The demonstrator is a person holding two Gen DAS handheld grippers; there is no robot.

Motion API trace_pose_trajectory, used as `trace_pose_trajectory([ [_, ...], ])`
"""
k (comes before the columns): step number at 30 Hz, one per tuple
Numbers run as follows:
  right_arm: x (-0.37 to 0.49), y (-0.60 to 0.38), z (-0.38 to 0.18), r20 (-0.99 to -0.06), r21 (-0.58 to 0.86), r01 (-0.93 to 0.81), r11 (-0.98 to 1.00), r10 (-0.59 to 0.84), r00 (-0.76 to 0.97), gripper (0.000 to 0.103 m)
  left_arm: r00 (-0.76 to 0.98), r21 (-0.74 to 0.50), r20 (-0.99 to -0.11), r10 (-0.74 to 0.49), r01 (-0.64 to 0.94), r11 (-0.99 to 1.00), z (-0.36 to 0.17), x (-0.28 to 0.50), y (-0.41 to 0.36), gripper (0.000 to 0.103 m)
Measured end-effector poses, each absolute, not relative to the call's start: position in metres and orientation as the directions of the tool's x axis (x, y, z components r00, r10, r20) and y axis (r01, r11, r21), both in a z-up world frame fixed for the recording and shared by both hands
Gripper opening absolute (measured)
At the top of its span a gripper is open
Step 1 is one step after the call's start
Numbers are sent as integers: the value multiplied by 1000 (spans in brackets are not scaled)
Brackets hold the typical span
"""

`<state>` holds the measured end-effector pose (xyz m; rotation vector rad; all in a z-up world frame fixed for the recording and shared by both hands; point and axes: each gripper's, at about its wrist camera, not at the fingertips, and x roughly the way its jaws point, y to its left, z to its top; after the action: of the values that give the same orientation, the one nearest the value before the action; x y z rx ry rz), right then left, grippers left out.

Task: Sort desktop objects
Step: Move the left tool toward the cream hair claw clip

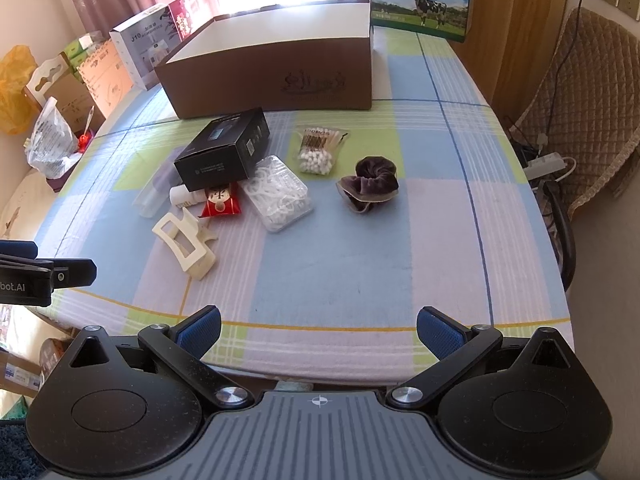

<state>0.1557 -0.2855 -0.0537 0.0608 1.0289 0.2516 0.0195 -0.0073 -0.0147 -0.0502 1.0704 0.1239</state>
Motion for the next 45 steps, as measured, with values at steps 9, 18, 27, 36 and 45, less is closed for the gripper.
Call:
trace_pose_trajectory([
  [9, 160, -285, -55, -845, 168, -174, 970, 233, 482, 101, 466, 18, -881, 79, -135, 991, -18, 27, -6, 102],
  [18, 165, -285, -56, -848, 169, -174, 970, 233, 476, 101, 460, 16, -884, 82, -145, 989, -21, 29, -5, 102],
  [27, 175, -291, -60, -847, 166, -149, 975, 218, 485, 101, 442, -1, -894, 67, -153, 988, -26, 36, -4, 102],
  [36, 190, -308, -64, -811, 172, -106, 979, 202, 550, 101, 428, -67, -904, 9, -164, 984, -41, 51, 4, 101],
  [45, 208, -328, -73, -816, 148, -46, 988, 148, 559, 101, 399, -136, -915, -58, -171, 976, -70, 79, -3, 95],
])
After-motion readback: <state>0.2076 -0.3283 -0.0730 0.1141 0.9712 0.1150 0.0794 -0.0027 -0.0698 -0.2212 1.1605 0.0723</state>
